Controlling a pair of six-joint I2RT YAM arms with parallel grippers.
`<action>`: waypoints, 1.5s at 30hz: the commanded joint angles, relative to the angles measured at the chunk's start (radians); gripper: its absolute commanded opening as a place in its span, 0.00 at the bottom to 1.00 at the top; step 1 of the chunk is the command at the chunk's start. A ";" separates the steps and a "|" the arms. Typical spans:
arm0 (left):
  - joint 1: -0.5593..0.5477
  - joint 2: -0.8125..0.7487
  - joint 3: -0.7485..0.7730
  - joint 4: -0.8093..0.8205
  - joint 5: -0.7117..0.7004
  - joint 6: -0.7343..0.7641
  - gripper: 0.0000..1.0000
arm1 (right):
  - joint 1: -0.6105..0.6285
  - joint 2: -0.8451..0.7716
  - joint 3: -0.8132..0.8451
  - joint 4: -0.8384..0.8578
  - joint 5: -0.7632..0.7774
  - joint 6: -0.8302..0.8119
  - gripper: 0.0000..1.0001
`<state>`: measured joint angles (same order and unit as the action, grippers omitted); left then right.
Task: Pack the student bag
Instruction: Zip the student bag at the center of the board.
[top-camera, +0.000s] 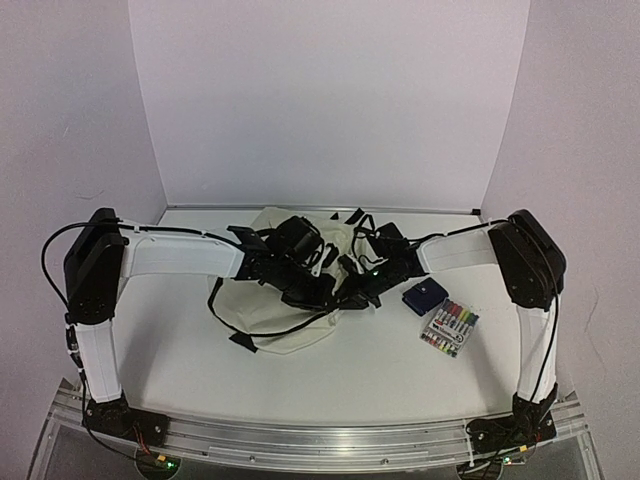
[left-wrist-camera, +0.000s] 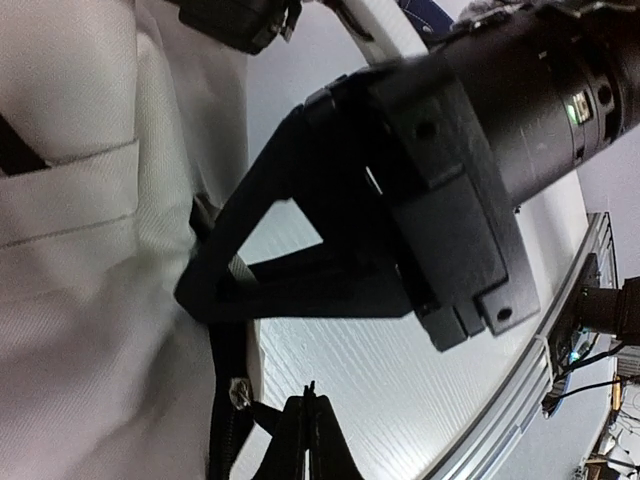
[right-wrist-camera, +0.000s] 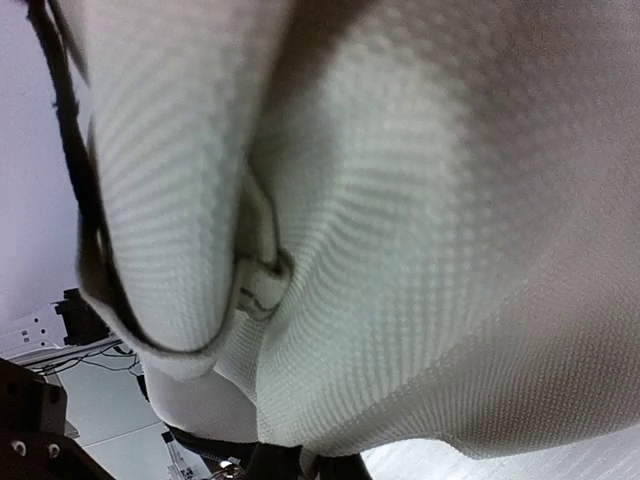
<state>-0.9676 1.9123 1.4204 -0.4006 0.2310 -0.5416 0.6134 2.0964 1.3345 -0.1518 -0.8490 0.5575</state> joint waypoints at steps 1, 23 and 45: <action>-0.007 -0.115 -0.030 0.010 0.006 0.023 0.00 | -0.079 -0.007 0.046 0.031 0.060 0.004 0.00; 0.010 -0.150 -0.121 -0.228 -0.301 0.004 0.73 | -0.143 -0.145 0.051 -0.104 0.103 -0.164 0.44; -0.099 -0.111 -0.108 -0.101 -0.041 0.047 0.36 | 0.027 -0.123 -0.083 -0.103 -0.019 -0.174 0.71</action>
<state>-1.0631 1.7896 1.3145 -0.5160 0.1320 -0.4721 0.6011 1.9475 1.2556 -0.2621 -0.8616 0.4064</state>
